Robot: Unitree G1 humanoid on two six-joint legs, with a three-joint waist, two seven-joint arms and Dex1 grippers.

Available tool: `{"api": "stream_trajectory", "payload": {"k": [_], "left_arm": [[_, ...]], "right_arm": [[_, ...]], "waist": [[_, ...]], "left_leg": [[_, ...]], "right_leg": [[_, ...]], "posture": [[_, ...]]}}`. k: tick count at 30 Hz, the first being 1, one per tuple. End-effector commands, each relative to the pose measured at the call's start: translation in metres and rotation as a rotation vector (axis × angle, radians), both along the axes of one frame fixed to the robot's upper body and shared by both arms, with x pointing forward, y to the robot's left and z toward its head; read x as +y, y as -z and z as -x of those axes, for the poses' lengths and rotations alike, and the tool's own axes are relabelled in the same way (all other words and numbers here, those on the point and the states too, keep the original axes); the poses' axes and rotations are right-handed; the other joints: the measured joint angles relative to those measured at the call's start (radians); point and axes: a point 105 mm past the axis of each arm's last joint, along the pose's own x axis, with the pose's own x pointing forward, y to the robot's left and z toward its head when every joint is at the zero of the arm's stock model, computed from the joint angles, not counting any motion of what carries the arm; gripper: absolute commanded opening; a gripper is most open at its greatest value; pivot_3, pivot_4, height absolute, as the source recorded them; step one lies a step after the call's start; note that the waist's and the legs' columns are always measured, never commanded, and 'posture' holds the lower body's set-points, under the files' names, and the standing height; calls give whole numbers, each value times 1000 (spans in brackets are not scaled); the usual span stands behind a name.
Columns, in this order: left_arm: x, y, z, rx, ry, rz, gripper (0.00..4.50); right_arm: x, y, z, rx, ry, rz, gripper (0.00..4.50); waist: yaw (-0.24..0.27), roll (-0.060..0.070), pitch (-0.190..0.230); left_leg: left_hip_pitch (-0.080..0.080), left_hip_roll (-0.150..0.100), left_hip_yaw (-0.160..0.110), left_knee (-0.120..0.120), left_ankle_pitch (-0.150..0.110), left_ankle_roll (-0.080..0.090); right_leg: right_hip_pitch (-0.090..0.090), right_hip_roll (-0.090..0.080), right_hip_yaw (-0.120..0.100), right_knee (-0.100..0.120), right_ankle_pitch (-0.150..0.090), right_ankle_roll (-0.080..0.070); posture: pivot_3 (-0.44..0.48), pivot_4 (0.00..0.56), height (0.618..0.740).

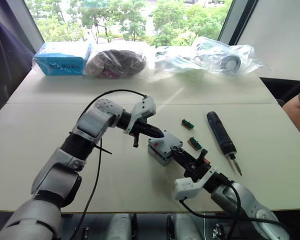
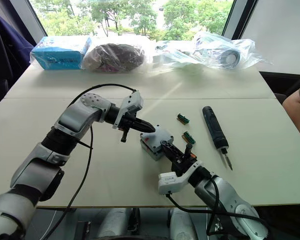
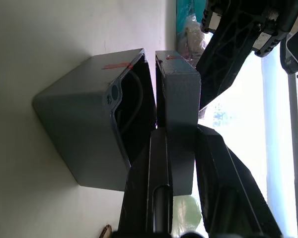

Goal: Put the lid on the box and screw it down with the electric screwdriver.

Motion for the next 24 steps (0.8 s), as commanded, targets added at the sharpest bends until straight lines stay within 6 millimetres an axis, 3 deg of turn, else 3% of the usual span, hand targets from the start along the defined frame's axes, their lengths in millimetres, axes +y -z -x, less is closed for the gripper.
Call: {"api": "stream_trajectory", "payload": {"k": [1,9,24], "left_arm": [[-2,-5,4,-31,30,-5,72],[0,5,5,-46,41,-45,72],[-1,-6,5,-42,30,0,72]], "right_arm": [[-1,1,1,-22,8,-1,114],[-1,13,4,3,9,18,114],[1,-4,1,-116,-4,-4,114]], "waist": [[0,0,0],[0,0,0],[0,0,0]], "left_leg": [[0,0,0,0,0,0],[1,0,0,0,0,0],[1,0,0,0,0,0]], "right_leg": [[0,0,0,0,0,0],[1,0,0,0,0,0],[1,0,0,0,0,0]], "posture": [[0,150,740],[0,150,740],[0,150,740]]}}
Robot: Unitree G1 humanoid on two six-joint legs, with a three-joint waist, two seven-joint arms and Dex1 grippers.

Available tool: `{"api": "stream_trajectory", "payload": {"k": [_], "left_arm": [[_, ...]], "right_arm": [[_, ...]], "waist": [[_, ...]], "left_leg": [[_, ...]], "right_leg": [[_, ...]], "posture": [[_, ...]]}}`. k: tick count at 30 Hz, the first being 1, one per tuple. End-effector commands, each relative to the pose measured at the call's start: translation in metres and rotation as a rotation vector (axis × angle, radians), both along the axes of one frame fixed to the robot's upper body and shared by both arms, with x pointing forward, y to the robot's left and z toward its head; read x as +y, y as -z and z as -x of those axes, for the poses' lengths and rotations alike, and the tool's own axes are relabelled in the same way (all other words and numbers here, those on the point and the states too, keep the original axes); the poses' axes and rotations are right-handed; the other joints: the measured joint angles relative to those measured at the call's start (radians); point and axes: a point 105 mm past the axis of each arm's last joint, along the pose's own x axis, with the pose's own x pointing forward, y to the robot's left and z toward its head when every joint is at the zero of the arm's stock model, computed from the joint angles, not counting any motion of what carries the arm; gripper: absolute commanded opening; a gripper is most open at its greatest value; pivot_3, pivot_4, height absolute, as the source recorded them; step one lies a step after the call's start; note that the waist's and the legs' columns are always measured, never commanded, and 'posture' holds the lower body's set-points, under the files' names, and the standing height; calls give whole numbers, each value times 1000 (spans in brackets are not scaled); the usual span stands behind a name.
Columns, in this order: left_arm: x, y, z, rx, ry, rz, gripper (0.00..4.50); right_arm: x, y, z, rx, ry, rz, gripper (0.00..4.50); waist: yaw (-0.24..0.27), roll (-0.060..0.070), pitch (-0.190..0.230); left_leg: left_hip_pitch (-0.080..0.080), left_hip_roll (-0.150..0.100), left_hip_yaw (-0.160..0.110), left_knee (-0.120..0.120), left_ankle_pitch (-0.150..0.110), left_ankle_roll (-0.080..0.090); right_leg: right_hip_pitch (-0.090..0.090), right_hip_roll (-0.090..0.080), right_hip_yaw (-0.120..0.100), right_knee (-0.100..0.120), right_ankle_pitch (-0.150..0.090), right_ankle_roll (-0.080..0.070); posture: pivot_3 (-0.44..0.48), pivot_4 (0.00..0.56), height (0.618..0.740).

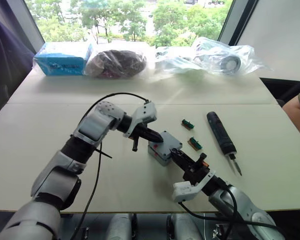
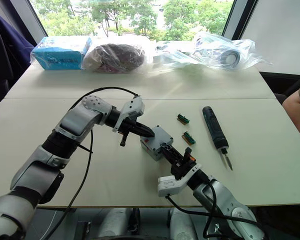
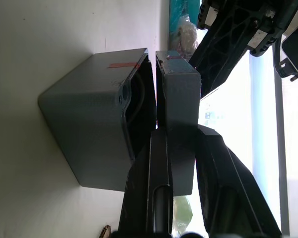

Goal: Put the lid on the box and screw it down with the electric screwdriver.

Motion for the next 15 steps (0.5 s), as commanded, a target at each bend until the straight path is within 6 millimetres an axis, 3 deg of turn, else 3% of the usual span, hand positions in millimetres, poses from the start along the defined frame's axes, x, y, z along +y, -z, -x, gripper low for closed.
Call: {"api": "stream_trajectory", "payload": {"k": [1,9,15], "left_arm": [[-2,-12,-1,-26,6,31,72],[-2,-16,-2,-19,-7,48,72],[-2,-12,-2,-22,-4,33,72]], "right_arm": [[1,-12,-1,-63,-5,-13,114],[4,-25,-2,-129,-15,-51,114],[4,-15,-2,-92,-18,-39,114]], "waist": [[0,0,0],[0,0,0],[0,0,0]], "left_leg": [[0,0,0,0,0,0],[0,0,0,0,0,0],[0,0,0,0,0,0]], "right_leg": [[0,0,0,0,0,0],[0,0,0,0,0,0],[0,0,0,0,0,0]], "posture": [[0,150,740],[0,150,740],[0,150,740]]}}
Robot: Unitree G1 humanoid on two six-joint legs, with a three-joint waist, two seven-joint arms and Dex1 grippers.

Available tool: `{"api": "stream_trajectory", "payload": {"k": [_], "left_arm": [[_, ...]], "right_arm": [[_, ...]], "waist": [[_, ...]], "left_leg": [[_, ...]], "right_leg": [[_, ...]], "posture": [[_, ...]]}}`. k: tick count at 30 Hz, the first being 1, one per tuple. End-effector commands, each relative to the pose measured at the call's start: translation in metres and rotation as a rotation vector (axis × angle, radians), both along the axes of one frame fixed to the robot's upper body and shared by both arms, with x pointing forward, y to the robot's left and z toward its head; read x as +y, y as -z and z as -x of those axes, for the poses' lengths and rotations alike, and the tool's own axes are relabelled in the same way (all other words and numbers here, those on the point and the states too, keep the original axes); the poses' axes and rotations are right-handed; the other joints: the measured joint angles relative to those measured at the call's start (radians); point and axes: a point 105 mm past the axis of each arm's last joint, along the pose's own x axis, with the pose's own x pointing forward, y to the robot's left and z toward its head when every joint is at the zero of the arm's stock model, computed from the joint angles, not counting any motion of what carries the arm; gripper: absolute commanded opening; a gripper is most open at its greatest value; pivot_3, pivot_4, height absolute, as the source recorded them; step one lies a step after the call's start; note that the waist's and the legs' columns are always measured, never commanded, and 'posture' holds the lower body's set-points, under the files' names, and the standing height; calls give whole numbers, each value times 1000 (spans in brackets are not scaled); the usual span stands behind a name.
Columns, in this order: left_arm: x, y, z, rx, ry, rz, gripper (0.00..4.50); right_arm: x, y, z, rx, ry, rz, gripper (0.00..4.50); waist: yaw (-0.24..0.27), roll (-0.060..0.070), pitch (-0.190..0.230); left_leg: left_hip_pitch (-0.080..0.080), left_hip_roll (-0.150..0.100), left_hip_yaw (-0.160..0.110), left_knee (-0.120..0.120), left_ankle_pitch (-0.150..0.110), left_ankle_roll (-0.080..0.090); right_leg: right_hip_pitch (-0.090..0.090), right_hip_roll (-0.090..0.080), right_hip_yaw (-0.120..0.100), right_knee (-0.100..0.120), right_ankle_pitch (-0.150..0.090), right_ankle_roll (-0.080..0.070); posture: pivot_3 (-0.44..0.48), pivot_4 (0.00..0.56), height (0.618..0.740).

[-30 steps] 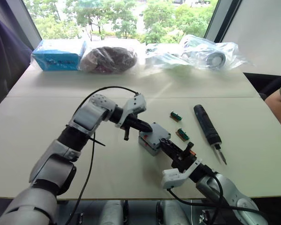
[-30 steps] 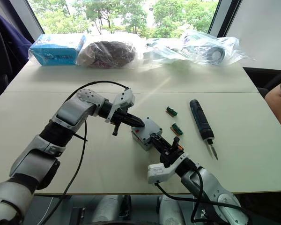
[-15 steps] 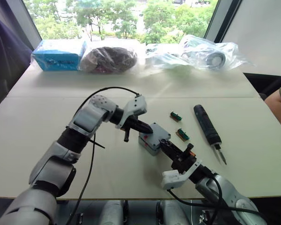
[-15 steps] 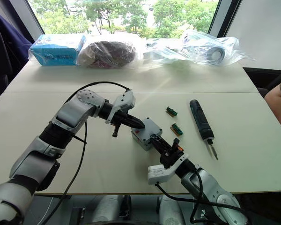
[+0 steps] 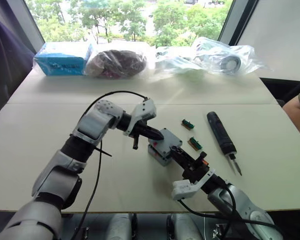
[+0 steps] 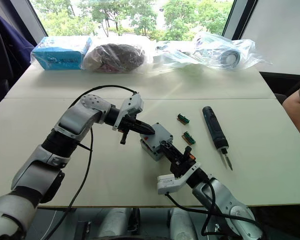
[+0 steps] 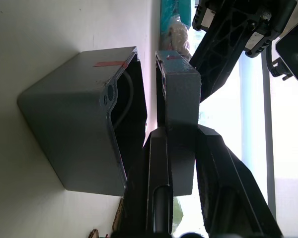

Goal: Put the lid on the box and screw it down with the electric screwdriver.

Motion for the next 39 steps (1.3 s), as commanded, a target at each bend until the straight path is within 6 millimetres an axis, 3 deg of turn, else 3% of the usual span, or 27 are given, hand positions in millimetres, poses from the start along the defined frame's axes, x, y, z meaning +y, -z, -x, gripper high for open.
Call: {"api": "stream_trajectory", "payload": {"k": [1,16,18,20,25,31,39], "left_arm": [[-2,-5,1,-26,18,-2,72],[-8,21,11,-56,74,-85,72],[-9,23,14,-40,85,-87,0],[-9,27,17,-34,98,-101,0],[-6,42,17,-31,84,-167,0],[0,63,0,-59,-21,-256,0],[1,68,-3,-66,-35,-260,0]], "right_arm": [[3,-10,1,-52,-18,-26,114],[-2,6,1,12,-6,-13,114],[-3,6,2,16,-7,-16,1120],[-6,6,2,20,2,-19,1631],[-9,3,1,10,11,-23,3428],[-11,-2,2,14,13,-41,3428],[-14,-4,2,22,13,-40,3428]], "waist": [[0,0,0],[1,0,0],[1,0,0],[0,0,-1],[0,-1,-2],[3,-5,-7],[1,-8,-16]], "left_leg": [[0,0,0,0,0,0],[1,0,0,0,0,0],[2,0,0,0,0,0],[2,0,-1,0,0,0],[10,0,-1,0,0,0],[15,0,0,0,-1,2],[16,0,0,0,-4,7]], "right_leg": [[0,0,0,0,0,0],[2,0,0,0,0,0],[2,0,0,0,0,0],[2,0,0,0,0,0],[10,0,0,0,0,0],[15,0,0,-1,-1,-1],[16,0,0,-1,-2,-3]], "posture": [[0,150,740],[0,150,740],[0,150,740],[0,150,740],[0,150,740],[0,150,740],[0,150,740]]}}
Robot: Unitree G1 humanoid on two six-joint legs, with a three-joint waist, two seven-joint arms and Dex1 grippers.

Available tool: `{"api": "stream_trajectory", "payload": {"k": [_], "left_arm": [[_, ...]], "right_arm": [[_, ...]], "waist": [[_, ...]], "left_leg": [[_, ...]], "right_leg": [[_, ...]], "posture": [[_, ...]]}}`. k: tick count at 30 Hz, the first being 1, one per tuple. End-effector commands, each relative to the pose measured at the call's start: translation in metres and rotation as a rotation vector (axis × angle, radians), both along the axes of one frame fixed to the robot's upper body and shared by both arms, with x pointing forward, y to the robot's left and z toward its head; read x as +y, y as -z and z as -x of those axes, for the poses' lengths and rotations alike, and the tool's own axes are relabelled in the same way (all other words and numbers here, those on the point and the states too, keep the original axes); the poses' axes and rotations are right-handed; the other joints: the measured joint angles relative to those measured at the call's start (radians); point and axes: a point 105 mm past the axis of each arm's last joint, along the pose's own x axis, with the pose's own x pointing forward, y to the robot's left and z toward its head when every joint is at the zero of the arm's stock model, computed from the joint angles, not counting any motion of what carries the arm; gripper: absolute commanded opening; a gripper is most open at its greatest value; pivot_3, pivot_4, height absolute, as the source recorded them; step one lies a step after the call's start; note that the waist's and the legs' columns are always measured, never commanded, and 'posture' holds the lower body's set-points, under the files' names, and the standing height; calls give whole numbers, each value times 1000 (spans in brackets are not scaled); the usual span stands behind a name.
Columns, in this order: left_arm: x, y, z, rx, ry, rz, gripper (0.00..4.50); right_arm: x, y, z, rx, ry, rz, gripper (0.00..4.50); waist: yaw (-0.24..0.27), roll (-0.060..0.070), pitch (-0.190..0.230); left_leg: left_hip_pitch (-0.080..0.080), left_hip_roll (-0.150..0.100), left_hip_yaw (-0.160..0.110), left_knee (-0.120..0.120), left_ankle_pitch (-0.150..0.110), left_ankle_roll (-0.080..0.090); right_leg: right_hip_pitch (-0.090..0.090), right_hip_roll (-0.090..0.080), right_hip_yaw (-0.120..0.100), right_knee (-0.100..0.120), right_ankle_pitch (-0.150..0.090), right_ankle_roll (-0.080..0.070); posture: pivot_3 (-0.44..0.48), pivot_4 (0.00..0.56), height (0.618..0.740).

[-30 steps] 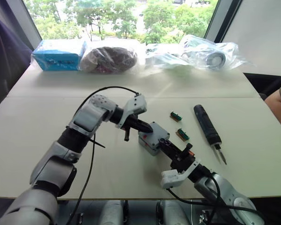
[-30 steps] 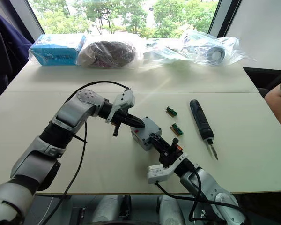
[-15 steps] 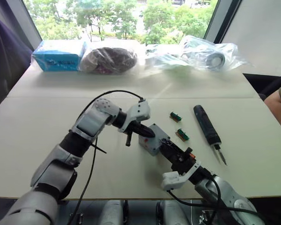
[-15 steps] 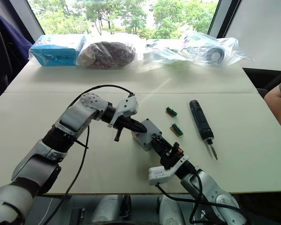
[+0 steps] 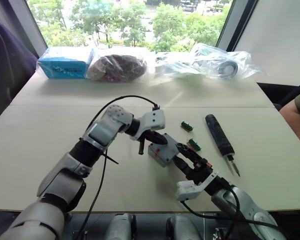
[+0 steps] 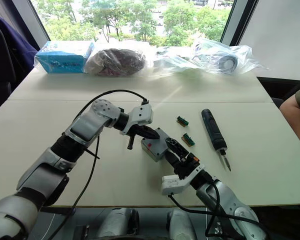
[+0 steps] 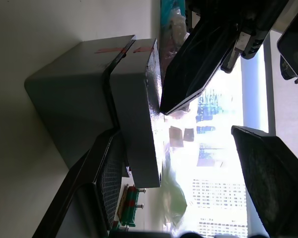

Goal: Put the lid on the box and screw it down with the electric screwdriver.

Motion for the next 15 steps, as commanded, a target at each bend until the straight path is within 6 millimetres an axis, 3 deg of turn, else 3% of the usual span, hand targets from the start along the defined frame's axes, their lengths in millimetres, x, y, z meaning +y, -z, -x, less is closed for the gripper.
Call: {"api": "stream_trajectory", "payload": {"k": [1,15], "left_arm": [[18,43,0,82,-72,-140,0],[27,52,-3,61,-91,-194,0]], "right_arm": [[-1,-12,2,-32,-12,-15,3428],[-4,-15,3,-13,-24,-24,3428]], "waist": [[-1,0,-1],[0,0,-6]], "left_leg": [[0,0,0,0,0,0],[1,0,0,0,-1,1]], "right_leg": [[0,0,0,0,0,0],[0,0,0,0,-1,-2]], "posture": [[0,150,740],[0,150,740]]}}
